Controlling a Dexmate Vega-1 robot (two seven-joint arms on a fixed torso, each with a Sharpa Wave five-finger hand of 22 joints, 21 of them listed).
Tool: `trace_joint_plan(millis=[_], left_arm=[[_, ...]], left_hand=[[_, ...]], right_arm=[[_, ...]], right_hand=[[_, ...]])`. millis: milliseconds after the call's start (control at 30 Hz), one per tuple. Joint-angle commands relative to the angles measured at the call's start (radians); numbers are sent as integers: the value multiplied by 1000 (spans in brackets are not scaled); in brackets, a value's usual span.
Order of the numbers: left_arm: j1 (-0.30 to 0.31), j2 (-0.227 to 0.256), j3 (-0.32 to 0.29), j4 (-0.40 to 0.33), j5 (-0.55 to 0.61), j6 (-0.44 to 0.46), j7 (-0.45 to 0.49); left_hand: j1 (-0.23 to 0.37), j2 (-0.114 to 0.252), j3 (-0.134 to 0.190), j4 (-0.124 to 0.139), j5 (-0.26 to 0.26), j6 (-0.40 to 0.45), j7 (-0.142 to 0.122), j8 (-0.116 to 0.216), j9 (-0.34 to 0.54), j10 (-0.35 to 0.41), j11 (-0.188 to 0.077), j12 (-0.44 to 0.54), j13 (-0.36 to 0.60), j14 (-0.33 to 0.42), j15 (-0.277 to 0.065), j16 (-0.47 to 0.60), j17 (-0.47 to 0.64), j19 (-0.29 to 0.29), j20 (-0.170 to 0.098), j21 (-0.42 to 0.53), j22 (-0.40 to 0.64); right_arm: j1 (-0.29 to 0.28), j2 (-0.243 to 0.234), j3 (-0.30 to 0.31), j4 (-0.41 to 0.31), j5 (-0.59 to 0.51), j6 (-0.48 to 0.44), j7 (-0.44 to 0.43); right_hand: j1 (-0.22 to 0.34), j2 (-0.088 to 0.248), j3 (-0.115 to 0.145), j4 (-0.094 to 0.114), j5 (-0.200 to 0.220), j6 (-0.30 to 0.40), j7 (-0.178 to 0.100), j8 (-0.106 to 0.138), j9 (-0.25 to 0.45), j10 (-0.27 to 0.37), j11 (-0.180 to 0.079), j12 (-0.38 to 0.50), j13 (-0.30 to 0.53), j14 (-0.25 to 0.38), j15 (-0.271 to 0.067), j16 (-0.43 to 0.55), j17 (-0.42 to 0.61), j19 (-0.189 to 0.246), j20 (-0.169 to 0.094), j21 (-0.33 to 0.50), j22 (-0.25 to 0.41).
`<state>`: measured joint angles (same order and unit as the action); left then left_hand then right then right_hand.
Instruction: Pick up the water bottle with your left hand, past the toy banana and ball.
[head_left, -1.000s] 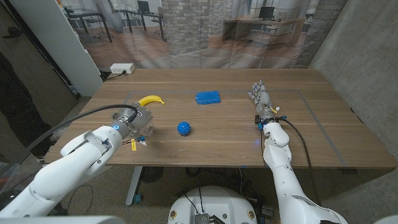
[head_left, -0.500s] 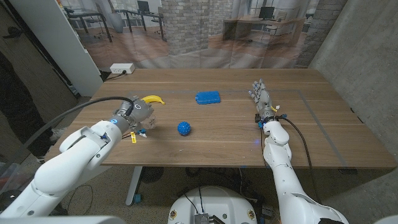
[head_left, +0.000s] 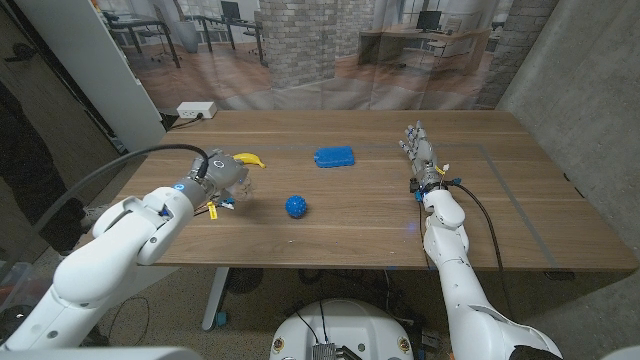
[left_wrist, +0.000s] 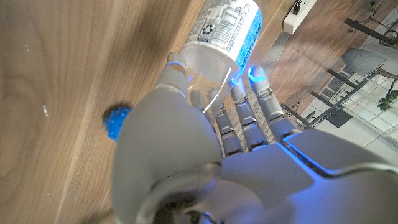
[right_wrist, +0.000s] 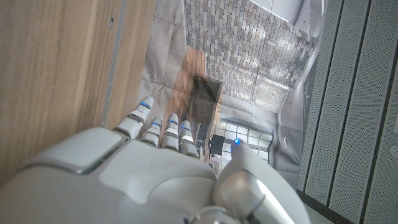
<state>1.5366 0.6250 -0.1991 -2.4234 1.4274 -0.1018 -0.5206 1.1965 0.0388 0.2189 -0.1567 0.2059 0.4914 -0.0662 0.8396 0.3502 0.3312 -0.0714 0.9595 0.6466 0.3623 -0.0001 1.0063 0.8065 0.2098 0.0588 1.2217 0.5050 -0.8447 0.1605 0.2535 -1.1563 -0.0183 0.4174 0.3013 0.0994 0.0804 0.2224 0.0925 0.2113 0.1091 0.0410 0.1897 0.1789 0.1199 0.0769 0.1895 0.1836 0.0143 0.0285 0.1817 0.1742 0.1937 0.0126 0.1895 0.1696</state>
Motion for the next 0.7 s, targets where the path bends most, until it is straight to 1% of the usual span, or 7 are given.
trace_joint_plan(millis=[33, 267, 467, 600, 700], left_arm=[[-37, -44, -11, 18, -62, -9, 35], [-57, -63, -14, 25, -89, -10, 59], [-64, -85, -14, 31, -97, -7, 121], [-71, -103, -16, 32, -131, -7, 136], [-76, -116, -16, 33, -152, -9, 147]], left_hand=[[117, 129, 17, 14, 10, 9, 6, 10, 2, -4, 0, 7, 3, 39, -109, 6, 85, -3, 1, 15, 0], [118, 130, 21, 13, 13, 11, 7, 14, -2, -2, 0, 11, 4, 39, -110, 6, 91, -7, 1, 27, -3], [117, 131, 23, 14, 15, 13, 7, 17, -4, -1, 0, 12, 3, 40, -111, 6, 94, -8, 0, 36, -6], [117, 132, 27, 14, 17, 14, 10, 18, -6, 0, 4, 14, 4, 39, -109, 3, 98, -12, 1, 43, -8], [116, 132, 29, 14, 19, 15, 11, 20, -7, 0, 1, 16, 5, 44, -109, 4, 99, -14, 1, 48, -10]], right_arm=[[12, -6, -8, -1, -3, 14, 1], [15, -10, -10, 1, -5, 15, -2], [16, -12, -13, -3, -7, 16, -3], [15, -13, -16, -7, -8, 18, -3], [14, -14, -17, -11, -5, 19, 1]], right_hand=[[-6, -2, -3, -2, 8, 9, -2, 2, 3, 7, -3, 6, 4, 3, -1, 4, 4, 7, -5, 4, 2], [-6, -2, -3, -2, 9, 10, -2, 2, 3, 6, -2, 5, 4, 3, -1, 4, 4, 7, -5, 4, 2], [-6, -3, -3, -2, 9, 11, -2, 2, 4, 7, -3, 5, 4, 3, -1, 4, 4, 7, -5, 4, 2], [-6, -3, -4, -2, 9, 12, -2, 3, 4, 7, -4, 5, 4, 3, -1, 4, 4, 7, -5, 4, 2], [-6, -3, -4, -2, 9, 12, -1, 3, 4, 7, -5, 5, 4, 3, -1, 4, 4, 7, -5, 4, 2]])
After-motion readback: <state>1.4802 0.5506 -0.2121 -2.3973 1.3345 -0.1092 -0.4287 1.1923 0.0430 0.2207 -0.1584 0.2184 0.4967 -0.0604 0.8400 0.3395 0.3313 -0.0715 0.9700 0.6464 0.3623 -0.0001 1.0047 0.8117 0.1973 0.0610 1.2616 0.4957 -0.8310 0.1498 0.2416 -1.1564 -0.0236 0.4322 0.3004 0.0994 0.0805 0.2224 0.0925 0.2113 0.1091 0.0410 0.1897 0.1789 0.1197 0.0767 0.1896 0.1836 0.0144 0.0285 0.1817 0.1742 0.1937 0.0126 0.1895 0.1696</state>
